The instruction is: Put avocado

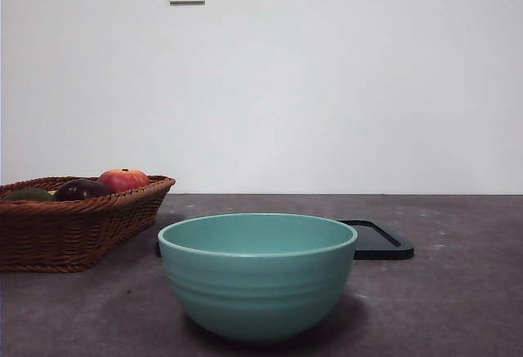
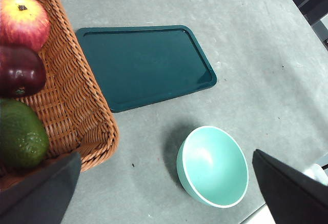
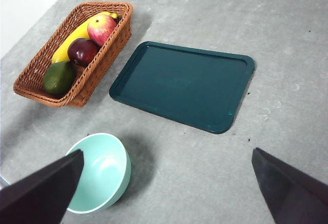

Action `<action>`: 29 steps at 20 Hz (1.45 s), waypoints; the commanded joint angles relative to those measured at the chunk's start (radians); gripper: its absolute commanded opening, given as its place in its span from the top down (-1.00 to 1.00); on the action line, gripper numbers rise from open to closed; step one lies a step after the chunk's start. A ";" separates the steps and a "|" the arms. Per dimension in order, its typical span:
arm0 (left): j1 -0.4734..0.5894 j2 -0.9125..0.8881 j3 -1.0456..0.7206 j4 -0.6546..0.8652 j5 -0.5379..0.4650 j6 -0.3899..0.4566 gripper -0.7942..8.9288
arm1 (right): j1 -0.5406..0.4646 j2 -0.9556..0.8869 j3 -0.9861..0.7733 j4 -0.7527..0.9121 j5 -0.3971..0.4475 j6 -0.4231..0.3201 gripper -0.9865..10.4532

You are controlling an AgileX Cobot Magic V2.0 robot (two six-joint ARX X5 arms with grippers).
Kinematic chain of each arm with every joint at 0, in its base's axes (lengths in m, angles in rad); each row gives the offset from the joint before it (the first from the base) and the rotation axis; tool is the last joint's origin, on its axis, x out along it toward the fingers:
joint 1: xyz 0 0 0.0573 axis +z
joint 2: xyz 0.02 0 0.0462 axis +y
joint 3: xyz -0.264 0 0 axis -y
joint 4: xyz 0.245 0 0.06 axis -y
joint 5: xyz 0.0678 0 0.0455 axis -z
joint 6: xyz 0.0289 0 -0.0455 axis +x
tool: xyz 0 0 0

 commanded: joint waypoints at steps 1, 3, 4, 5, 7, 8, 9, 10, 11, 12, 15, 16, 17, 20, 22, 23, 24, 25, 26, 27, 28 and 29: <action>-0.002 0.005 0.021 0.008 0.007 0.011 -0.32 | 0.003 0.004 0.018 0.006 0.000 -0.013 -0.09; -0.002 0.009 0.021 0.007 -0.013 0.008 -0.32 | 0.003 0.004 0.018 0.006 -0.011 -0.013 -0.09; -0.002 0.015 0.021 0.006 -0.027 0.008 -0.32 | 0.003 0.004 0.018 0.006 -0.011 -0.013 -0.09; -0.002 0.025 0.021 0.006 -0.048 0.008 -0.32 | 0.003 0.004 0.018 0.006 -0.011 -0.012 -0.09; -0.002 0.054 0.021 0.006 -0.099 0.019 -0.32 | 0.003 0.004 0.018 0.006 -0.011 -0.009 -0.09; -0.002 0.076 0.021 0.006 -0.134 0.019 -0.32 | 0.003 0.004 0.018 0.006 -0.011 -0.006 -0.09; -0.002 0.102 0.021 0.006 -0.170 0.019 -0.32 | 0.003 0.004 0.018 0.006 -0.011 -0.005 -0.09; -0.002 0.134 0.021 0.008 -0.205 0.017 -0.32 | 0.003 0.004 0.018 0.006 -0.011 -0.003 -0.09; -0.002 0.172 0.021 0.017 -0.244 0.003 -0.32 | 0.003 0.004 0.018 0.006 -0.012 0.000 -0.09; -0.002 0.212 0.021 0.034 -0.268 -0.013 -0.32 | 0.003 0.004 0.018 0.006 -0.017 0.002 -0.09; -0.002 0.348 0.023 0.103 -0.275 -0.058 -0.31 | 0.003 0.004 0.018 0.006 -0.035 0.002 -0.09; -0.002 0.395 0.027 0.114 -0.283 -0.064 -0.31 | 0.003 0.004 0.018 0.006 -0.035 0.002 -0.09; -0.002 0.446 0.036 0.114 -0.306 -0.072 -0.31 | 0.003 0.004 0.018 0.006 -0.035 0.002 -0.09; -0.003 0.574 0.063 0.122 -0.356 -0.092 -0.31 | 0.003 0.004 0.018 0.006 -0.035 0.003 -0.09; -0.005 0.641 0.085 0.131 -0.356 -0.094 -0.31 | 0.003 0.004 0.018 0.006 -0.035 0.003 -0.09; -0.008 0.671 0.096 0.135 -0.360 -0.095 -0.31 | 0.003 0.004 0.018 0.006 -0.035 0.003 -0.09; -0.010 0.698 0.103 0.143 -0.364 -0.095 -0.31 | 0.003 0.004 0.018 0.006 -0.035 0.003 -0.09; -0.010 0.719 0.103 0.160 -0.374 -0.095 -0.31 | 0.003 0.004 0.018 0.006 -0.035 0.003 -0.09; -0.013 0.738 0.103 0.175 -0.388 -0.095 -0.31 | 0.003 0.004 0.018 0.006 -0.035 0.003 -0.09; -0.013 0.757 0.104 0.185 -0.404 -0.096 -0.31 | 0.003 0.004 0.018 0.006 -0.035 0.003 -0.09; -0.013 0.776 0.104 0.189 -0.409 -0.095 -0.31 | 0.003 0.004 0.018 0.006 -0.037 0.003 -0.09; -0.013 0.795 0.104 0.194 -0.409 -0.095 -0.31 | 0.003 0.004 0.018 0.006 -0.037 0.002 -0.09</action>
